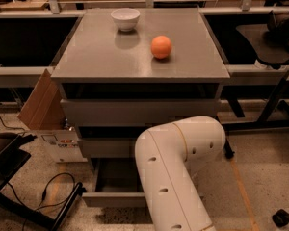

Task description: Open bottom drawer

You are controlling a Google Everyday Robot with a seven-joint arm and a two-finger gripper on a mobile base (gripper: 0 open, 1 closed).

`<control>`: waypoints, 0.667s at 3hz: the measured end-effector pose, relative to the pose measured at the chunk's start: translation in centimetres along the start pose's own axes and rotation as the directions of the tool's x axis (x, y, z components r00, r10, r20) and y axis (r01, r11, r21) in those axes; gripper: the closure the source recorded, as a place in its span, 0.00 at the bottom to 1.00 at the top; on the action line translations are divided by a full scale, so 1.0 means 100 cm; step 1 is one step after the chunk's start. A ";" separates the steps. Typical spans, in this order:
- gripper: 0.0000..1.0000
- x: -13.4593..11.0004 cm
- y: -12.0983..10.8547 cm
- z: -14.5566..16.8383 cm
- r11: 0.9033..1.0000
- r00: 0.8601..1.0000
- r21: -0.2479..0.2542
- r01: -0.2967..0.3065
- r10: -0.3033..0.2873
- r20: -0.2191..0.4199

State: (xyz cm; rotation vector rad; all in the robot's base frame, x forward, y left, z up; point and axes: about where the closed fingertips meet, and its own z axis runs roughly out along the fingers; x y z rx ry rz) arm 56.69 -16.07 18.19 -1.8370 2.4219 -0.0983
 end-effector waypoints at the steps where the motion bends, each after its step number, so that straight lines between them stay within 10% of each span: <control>1: 0.00 0.000 0.000 0.000 1.000 1.000 0.000 0.000 0.000 0.000; 2: 0.18 0.000 0.001 0.001 1.000 1.000 -0.002 0.000 0.000 -0.001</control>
Offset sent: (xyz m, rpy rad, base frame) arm 0.0000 0.0000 0.0000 0.0000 0.0000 0.0000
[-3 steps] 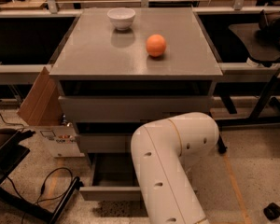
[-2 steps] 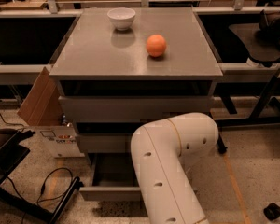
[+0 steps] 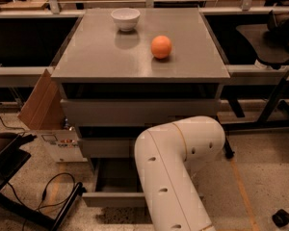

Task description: Open bottom drawer

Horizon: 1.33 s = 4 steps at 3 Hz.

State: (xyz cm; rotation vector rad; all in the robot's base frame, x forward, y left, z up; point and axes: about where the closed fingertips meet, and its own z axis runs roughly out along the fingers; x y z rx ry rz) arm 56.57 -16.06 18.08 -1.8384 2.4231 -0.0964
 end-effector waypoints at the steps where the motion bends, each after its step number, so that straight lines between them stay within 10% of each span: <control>1: 0.41 0.013 0.033 0.006 0.998 0.999 -0.053 -0.040 0.040 -0.004; 2: 0.65 0.029 0.086 0.005 0.981 0.990 -0.137 -0.138 0.141 0.010; 4: 1.00 0.028 0.084 -0.009 0.981 0.990 -0.137 -0.138 0.141 0.011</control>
Offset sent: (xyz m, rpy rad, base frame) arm -0.2134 -0.0104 -0.0202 0.1992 0.3002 -0.3285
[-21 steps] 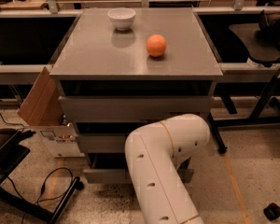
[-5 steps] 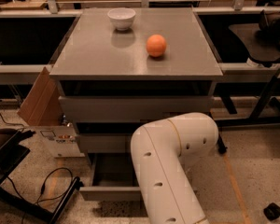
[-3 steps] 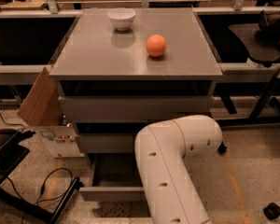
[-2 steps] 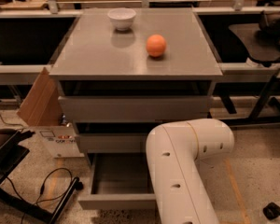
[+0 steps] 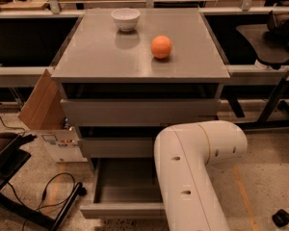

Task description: Open bottom drawer

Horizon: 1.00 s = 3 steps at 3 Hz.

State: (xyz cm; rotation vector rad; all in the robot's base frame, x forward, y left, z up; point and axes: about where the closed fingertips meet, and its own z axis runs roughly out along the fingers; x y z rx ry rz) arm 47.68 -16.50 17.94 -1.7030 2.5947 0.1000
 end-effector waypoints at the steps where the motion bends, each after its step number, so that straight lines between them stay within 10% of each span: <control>1: 1.00 0.000 0.000 -0.001 1.000 1.000 0.000 0.000 0.000 0.000; 3: 0.89 0.000 0.000 -0.003 1.000 1.000 0.000 0.000 0.000 0.000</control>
Offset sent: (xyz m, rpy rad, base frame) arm -0.2738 -0.0314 -0.0568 0.2391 0.3700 -0.2059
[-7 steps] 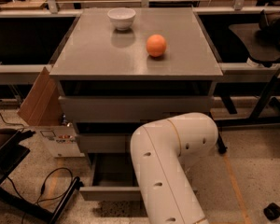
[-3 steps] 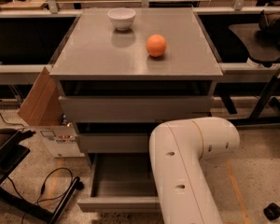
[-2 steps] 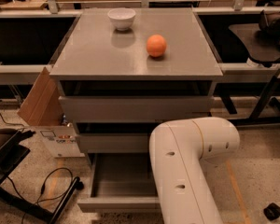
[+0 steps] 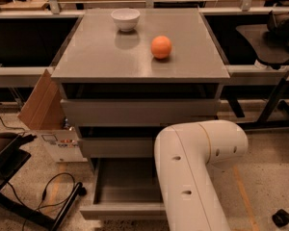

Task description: Open bottom drawer

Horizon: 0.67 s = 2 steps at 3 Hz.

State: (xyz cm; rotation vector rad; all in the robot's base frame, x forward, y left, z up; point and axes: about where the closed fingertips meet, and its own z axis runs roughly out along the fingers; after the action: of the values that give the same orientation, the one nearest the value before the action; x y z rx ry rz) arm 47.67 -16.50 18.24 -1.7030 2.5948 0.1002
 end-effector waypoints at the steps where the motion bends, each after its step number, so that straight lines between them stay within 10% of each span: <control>1: 0.71 0.000 0.000 0.000 1.000 1.000 0.000 0.000 0.000 0.000; 2: 0.48 0.000 0.000 0.000 1.000 1.000 0.000 0.000 0.000 0.000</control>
Offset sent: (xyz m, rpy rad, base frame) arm 0.0000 0.0000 0.0004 0.0000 0.0000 0.0000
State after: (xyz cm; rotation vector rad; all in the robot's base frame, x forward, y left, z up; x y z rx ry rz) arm 47.67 -16.50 18.29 -1.7030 2.5948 0.1003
